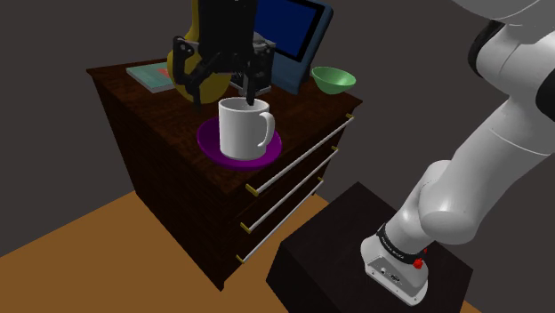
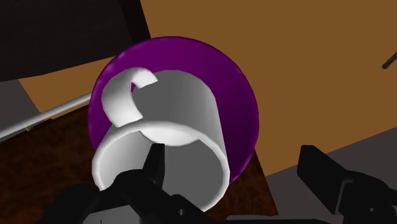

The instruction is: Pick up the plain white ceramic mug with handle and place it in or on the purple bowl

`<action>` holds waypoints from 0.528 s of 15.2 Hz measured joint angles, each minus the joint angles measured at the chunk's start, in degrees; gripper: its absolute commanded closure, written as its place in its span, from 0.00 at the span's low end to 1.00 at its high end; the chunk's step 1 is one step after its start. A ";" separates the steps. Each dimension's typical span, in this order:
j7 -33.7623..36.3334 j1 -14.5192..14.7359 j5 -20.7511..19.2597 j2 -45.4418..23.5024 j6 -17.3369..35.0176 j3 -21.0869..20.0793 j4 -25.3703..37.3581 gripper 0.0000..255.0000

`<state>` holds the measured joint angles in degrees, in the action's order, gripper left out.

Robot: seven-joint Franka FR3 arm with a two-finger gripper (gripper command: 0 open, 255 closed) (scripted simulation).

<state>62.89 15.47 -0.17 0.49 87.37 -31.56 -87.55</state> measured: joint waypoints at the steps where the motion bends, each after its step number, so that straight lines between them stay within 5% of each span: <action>1: 0.09 0.06 -0.24 -0.47 -1.67 -0.06 2.08 0.00; 8: 0.72 0.48 -1.28 -2.38 -5.80 -0.43 7.77 0.00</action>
<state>63.60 15.96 -1.44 -1.89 81.57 -31.99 -79.78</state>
